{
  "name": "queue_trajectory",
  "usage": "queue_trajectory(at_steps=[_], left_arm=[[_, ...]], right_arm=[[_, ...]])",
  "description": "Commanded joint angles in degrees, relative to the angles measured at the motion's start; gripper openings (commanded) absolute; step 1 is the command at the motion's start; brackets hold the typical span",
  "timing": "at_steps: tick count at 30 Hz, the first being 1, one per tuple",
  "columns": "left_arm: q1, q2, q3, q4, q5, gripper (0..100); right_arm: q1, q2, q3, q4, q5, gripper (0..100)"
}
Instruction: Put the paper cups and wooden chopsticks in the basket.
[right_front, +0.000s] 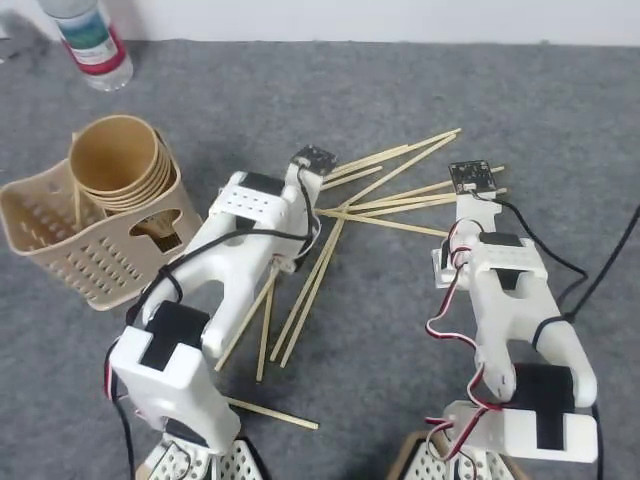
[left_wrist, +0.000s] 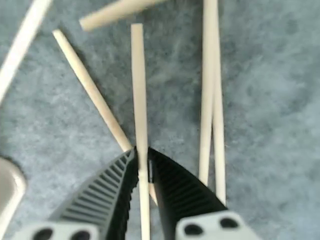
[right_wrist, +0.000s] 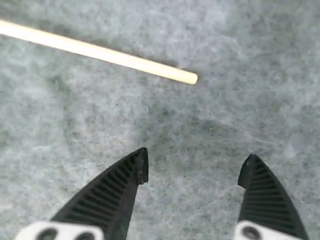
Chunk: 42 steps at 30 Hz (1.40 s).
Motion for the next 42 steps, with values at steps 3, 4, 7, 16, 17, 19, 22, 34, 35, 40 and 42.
queue_trajectory(at_steps=[3,4,7,16,17,19,22,34,35,40,42], left_arm=[[0.4,-1.0,-12.4,8.4,-0.4,1],[0.4,-1.0,-14.4,10.2,-0.4,1],[0.4,-1.0,-21.1,15.7,-0.4,1],[1.1,-3.7,-46.2,27.7,-0.1,1],[1.9,-5.4,-48.3,27.6,0.0,1],[4.6,-9.1,-52.6,27.5,1.0,1],[5.9,-14.4,-60.1,25.4,2.5,1],[-5.5,-27.7,-82.9,23.1,1.8,1],[-8.4,-28.6,-83.6,23.5,0.7,1],[-25.3,-31.2,-83.6,25.3,-1.8,1],[-30.0,-31.2,-83.6,26.5,-1.8,1]], right_arm=[[-0.3,-2.2,-0.2,-0.7,-0.3,29.9],[-0.3,-2.2,-0.2,-0.7,-0.3,29.9],[-0.4,-2.2,-0.2,-0.7,-0.3,29.9],[-0.5,-2.2,-0.2,-0.8,-0.3,29.9],[-0.5,-2.2,-0.2,-0.8,-0.3,29.9],[-0.5,-2.2,-0.2,-0.8,-0.3,29.9],[-0.5,-2.2,-0.2,-0.8,-0.3,29.9],[-0.5,-2.2,-0.2,-0.8,-0.3,29.9],[-0.5,-2.2,-0.2,-0.8,-0.3,29.9],[-0.5,-2.2,-0.2,-0.8,-0.3,29.9],[-0.5,-2.2,-0.2,-0.8,-0.3,29.9]])
